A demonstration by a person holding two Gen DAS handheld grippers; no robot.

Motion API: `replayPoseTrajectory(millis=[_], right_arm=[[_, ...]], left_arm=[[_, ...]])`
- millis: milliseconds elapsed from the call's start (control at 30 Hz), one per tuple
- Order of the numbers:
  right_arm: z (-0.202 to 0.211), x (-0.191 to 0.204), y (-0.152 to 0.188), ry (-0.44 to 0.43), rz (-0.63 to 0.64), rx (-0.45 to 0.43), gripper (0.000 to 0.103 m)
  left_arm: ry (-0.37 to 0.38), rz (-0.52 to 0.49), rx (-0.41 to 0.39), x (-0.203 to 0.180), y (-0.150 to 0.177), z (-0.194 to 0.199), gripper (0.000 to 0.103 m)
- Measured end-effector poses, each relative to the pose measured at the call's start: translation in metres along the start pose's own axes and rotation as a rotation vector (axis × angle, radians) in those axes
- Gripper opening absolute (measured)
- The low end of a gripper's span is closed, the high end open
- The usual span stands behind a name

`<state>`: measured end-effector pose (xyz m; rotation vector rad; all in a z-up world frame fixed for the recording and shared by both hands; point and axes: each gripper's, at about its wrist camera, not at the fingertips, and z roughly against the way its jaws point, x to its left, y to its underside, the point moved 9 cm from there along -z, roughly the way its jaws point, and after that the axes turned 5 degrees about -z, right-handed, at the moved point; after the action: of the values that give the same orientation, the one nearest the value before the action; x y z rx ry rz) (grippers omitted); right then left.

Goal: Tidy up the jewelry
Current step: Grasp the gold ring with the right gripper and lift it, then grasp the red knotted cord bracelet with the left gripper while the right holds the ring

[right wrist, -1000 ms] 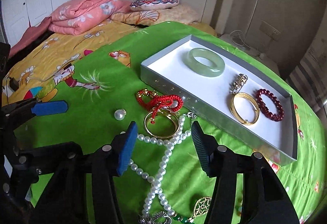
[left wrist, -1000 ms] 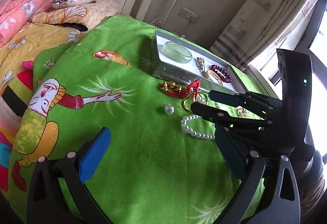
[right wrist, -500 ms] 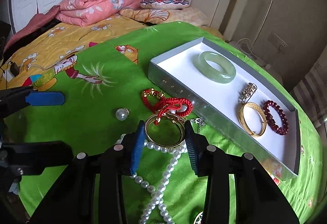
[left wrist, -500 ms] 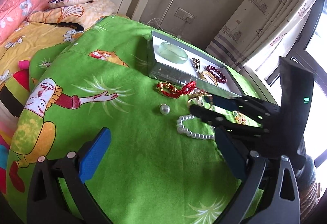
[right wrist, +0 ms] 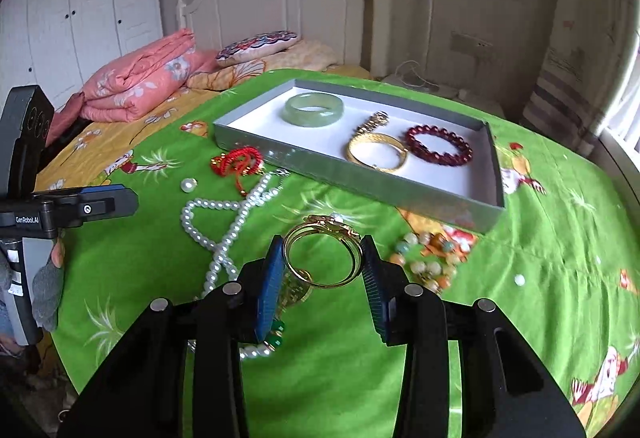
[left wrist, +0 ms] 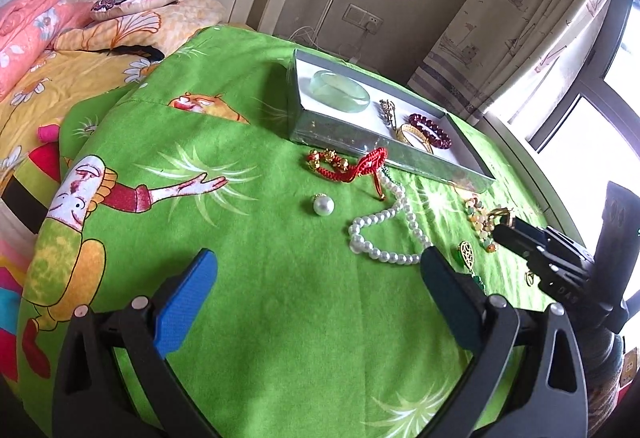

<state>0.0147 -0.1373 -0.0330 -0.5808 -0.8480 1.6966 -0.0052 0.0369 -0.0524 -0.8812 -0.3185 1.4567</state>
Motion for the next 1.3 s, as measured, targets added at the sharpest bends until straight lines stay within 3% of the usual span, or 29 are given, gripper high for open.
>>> replayPoseTrajectory(millis=[267, 533, 667, 767, 833, 867, 900, 933, 967, 1133, 1300], right_arm=[[0.006, -0.023, 0.006, 0.018, -0.095, -0.011, 0.038], [0.008, -0.034, 0.008, 0.007, -0.160, -0.010, 0.038], [0.008, -0.033, 0.008, 0.004, -0.157, -0.014, 0.038], [0.009, -0.033, 0.008, 0.002, -0.161, -0.017, 0.038], [0.009, -0.032, 0.008, -0.001, -0.166, -0.018, 0.038], [0.009, -0.033, 0.008, -0.002, -0.168, -0.018, 0.038], [0.009, -0.033, 0.008, -0.005, -0.169, -0.017, 0.038], [0.010, -0.033, 0.008, -0.007, -0.170, -0.017, 0.038], [0.010, -0.033, 0.008, -0.008, -0.170, -0.018, 0.038], [0.011, -0.034, 0.008, -0.014, -0.171, -0.023, 0.038], [0.011, -0.034, 0.007, -0.014, -0.169, -0.027, 0.038]], left_arm=[[-0.070, -0.080, 0.030, -0.008, -0.001, -0.005, 0.099], [-0.169, -0.276, 0.038, -0.037, -0.030, -0.035, 0.082], [-0.123, -0.288, 0.075, -0.049, -0.051, -0.061, 0.059], [-0.141, -0.313, 0.103, -0.053, -0.059, -0.080, 0.056], [-0.164, -0.337, 0.125, -0.053, -0.060, -0.092, 0.048], [-0.184, -0.349, 0.117, -0.051, -0.061, -0.095, 0.040], [-0.199, -0.358, 0.110, -0.050, -0.063, -0.096, 0.023], [-0.180, -0.350, 0.103, -0.051, -0.063, -0.095, 0.018], [-0.142, -0.329, 0.087, -0.053, -0.065, -0.091, 0.005], [-0.124, -0.353, -0.016, -0.060, -0.072, -0.061, 0.005], [-0.095, -0.358, -0.047, -0.067, -0.079, -0.041, 0.005]])
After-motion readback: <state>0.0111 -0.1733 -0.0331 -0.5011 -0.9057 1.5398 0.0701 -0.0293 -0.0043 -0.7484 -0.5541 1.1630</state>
